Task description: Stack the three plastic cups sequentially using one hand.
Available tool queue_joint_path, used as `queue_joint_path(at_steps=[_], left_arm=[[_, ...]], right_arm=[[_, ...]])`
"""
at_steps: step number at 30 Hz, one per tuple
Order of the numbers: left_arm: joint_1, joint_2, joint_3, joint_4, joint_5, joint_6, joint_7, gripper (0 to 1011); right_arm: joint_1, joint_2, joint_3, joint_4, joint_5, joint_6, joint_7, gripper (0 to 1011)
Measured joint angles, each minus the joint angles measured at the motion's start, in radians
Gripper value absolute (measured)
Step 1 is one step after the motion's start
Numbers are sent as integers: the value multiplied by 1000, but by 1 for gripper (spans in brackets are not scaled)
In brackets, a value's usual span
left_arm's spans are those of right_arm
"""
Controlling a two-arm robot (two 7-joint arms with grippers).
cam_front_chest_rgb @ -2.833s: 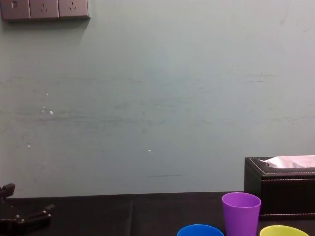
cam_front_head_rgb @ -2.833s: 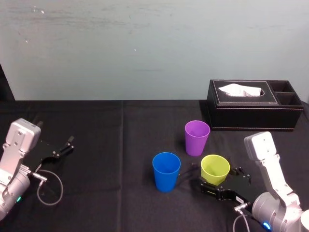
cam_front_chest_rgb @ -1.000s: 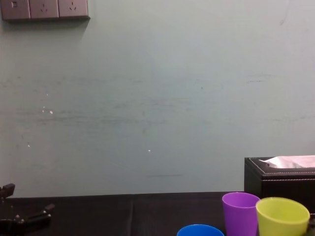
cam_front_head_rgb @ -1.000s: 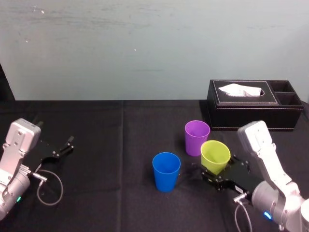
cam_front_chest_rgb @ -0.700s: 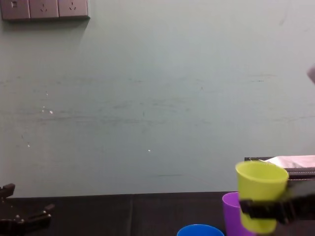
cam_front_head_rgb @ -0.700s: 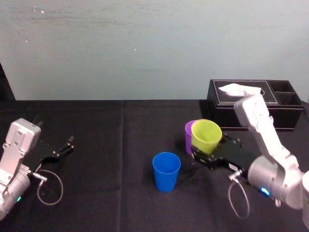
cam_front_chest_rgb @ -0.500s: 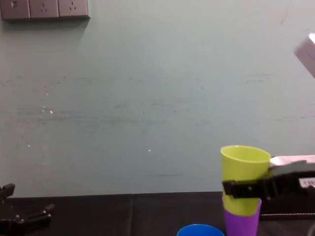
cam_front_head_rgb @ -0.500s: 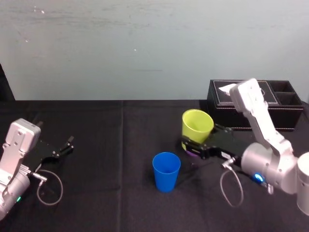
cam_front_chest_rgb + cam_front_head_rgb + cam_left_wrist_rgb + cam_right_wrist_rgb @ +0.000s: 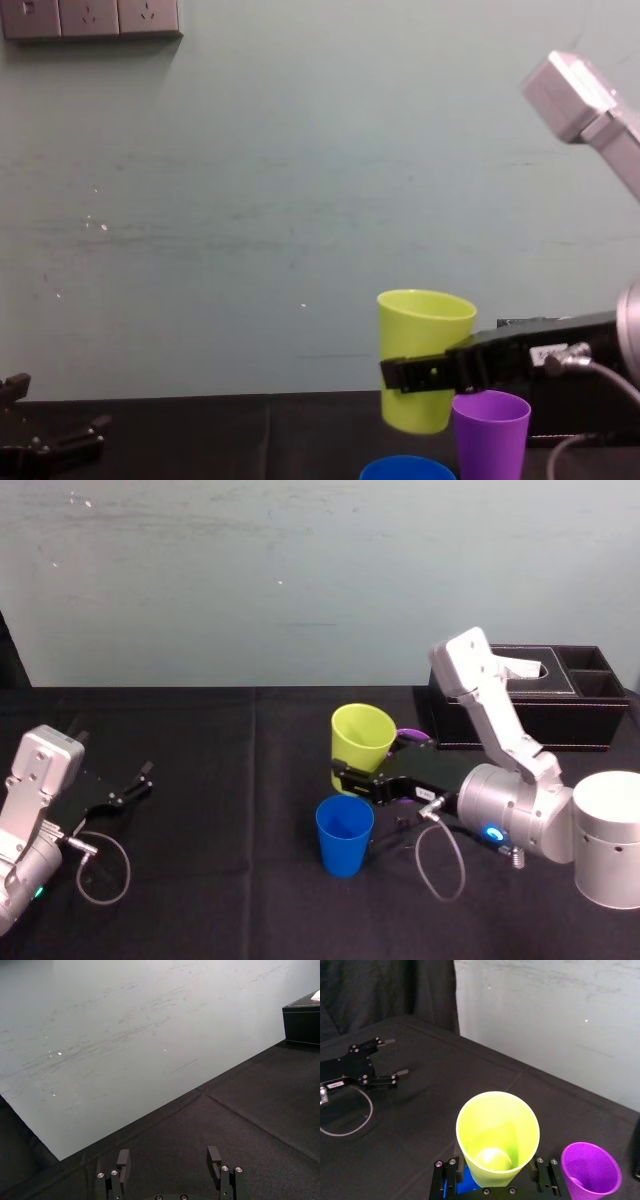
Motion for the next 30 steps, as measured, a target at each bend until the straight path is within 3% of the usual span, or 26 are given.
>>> queue_joint_path(at_steps=[7,30], left_arm=[[0,0,0,0,0,0,0,1000],[0,0,0,0,0,0,0,1000]], right_arm=[[7,-8,-29,20,6,-4,-1,708],[6,10,-64,35,11,-2,-5,708]])
